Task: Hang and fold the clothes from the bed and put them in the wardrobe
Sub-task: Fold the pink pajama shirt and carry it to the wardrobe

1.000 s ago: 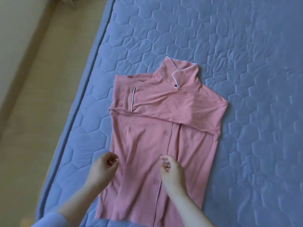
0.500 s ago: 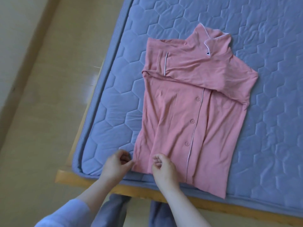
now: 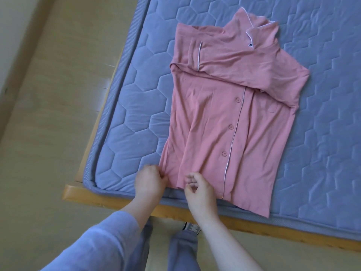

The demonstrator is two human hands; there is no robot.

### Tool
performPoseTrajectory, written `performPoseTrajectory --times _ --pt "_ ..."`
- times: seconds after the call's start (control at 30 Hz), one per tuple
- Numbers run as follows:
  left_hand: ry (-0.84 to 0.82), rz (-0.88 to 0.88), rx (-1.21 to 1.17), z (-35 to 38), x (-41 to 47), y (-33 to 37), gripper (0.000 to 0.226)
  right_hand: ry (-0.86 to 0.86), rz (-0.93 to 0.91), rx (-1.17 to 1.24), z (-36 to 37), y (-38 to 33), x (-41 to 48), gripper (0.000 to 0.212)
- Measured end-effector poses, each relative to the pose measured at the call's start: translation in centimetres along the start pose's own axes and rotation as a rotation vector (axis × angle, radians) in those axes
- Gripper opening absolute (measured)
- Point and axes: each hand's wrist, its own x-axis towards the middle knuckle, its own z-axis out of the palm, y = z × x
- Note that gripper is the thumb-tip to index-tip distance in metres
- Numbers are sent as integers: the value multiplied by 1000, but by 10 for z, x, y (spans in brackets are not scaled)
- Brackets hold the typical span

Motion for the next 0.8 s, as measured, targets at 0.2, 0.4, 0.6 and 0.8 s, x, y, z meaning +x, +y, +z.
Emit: performPoseTrajectory --times 0.2,0.4,0.6,0.8 --pt "-10 -93 -317 -14 -5 -8 15 32 -36 10 -6 2 -4 26" --pt "2 -311 -686 -41 -19 -59 21 63 -106 -153 -7 -8 -4 27" --pt "22 -252 -568 -30 0 -58 8 -191 -213 -767 2 5 5 35" --pt "33 -156 -483 -24 0 -61 12 -86 -270 -826 -2 14 13 33"
